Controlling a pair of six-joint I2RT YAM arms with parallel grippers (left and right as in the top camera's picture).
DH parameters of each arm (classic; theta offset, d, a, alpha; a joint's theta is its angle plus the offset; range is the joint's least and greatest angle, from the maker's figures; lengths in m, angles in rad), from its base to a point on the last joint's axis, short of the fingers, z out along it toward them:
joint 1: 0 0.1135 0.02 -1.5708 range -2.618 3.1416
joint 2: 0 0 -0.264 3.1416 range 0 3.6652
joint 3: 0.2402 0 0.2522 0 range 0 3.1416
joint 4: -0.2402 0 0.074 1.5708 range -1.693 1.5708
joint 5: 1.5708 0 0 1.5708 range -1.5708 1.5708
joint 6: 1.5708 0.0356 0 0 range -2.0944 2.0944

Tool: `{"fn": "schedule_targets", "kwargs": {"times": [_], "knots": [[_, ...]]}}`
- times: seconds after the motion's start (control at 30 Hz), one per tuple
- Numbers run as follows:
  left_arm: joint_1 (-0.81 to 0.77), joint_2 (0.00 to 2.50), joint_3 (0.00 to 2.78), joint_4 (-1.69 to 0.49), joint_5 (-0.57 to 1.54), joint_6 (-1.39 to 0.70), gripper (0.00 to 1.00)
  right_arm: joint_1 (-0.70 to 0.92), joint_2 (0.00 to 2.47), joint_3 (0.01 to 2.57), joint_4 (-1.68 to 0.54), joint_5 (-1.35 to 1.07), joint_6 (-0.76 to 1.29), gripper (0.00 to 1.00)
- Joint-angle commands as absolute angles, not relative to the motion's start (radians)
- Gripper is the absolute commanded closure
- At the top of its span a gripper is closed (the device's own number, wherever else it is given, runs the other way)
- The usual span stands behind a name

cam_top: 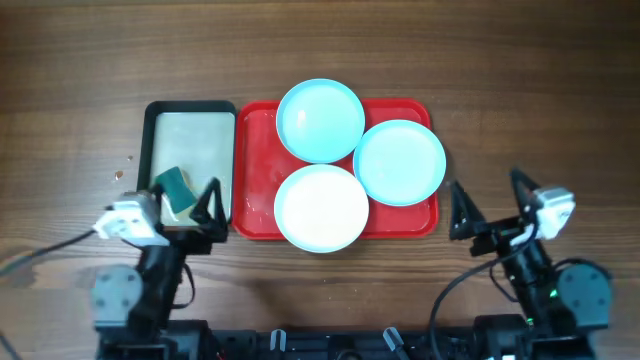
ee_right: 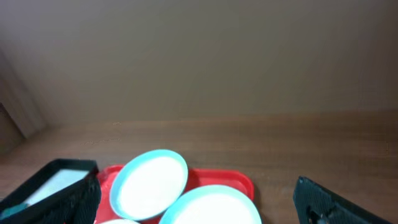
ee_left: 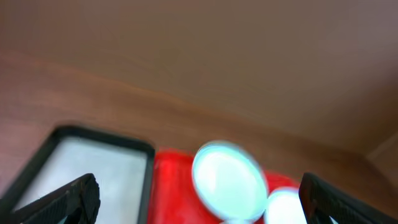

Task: Clean dirty plates on tray and stack at the side
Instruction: 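Move left gripper over the sponge and right gripper to the top plate's rim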

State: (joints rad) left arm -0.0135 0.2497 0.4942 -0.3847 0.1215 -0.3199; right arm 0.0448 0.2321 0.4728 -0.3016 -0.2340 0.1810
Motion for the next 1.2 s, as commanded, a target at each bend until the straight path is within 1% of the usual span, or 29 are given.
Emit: {"fn": "schedule_targets", "kwargs": {"times": [0.0,0.13,0.2,0.27,0.33,0.4,0.5,0.57,0.6,0.63,0.73,0.8,0.87,0.97,1.0,1.03,1.07,1.17], "knots": [[-0.008,0.489,0.787,-0.556,0.123,-0.306,0.00,0.041,0.436,0.691,-0.387,-0.253,0.156,0.01],[-0.008,0.735,1.061,-0.784,0.122,-0.235,0.00,0.041,0.694,0.957,-0.566,-0.277,0.108,0.00],[-0.008,0.859,1.193,-0.911,0.123,-0.212,0.00,0.041,0.825,1.097,-0.693,-0.287,0.073,0.00],[-0.008,0.966,1.293,-1.003,0.122,-0.213,0.00,0.041,0.984,1.262,-0.868,-0.286,0.047,0.00],[-0.008,1.048,1.343,-1.033,0.123,-0.213,0.00,0.041,1.104,1.370,-0.982,-0.287,0.045,0.00],[-0.008,1.106,1.349,-1.032,0.123,-0.213,0.00,0.041,1.222,1.446,-1.039,-0.302,0.071,0.00],[-0.008,1.186,1.349,-1.036,0.123,-0.213,0.00,0.041,1.365,1.472,-1.040,-0.365,0.189,0.00],[-0.008,1.223,1.349,-1.056,0.122,-0.213,0.00,0.041,1.435,1.472,-1.031,-0.407,0.194,0.00],[-0.008,1.242,1.348,-1.072,0.122,-0.213,0.00,0.043,1.471,1.472,-1.029,-0.443,0.194,0.11],[-0.008,1.261,1.348,-1.079,0.119,-0.213,0.00,0.047,1.497,1.472,-1.029,-0.461,0.194,0.19],[-0.008,1.311,1.348,-1.087,0.067,-0.218,0.00,0.075,1.583,1.472,-1.007,-0.462,0.176,0.35],[-0.008,1.348,1.348,-1.089,0.002,-0.282,0.07,0.111,1.641,1.472,-0.964,-0.401,0.176,0.40],[-0.008,1.382,1.348,-1.094,-0.053,-0.343,0.20,0.147,1.686,1.472,-0.920,-0.334,0.181,0.42],[-0.008,1.427,1.346,-1.098,-0.086,-0.356,0.39,0.203,1.742,1.472,-0.844,-0.242,0.184,0.42],[-0.008,1.442,1.346,-1.098,-0.094,-0.356,0.41,0.220,1.760,1.472,-0.815,-0.214,0.183,0.42],[-0.008,1.457,1.346,-1.101,-0.107,-0.356,0.41,0.236,1.777,1.472,-0.784,-0.188,0.182,0.42],[-0.008,1.472,1.346,-1.103,-0.117,-0.357,0.39,0.253,1.794,1.472,-0.753,-0.164,0.182,0.41],[-0.008,1.520,1.346,-1.104,-0.179,-0.405,0.36,0.300,1.848,1.472,-0.644,-0.120,0.154,0.41]]}}
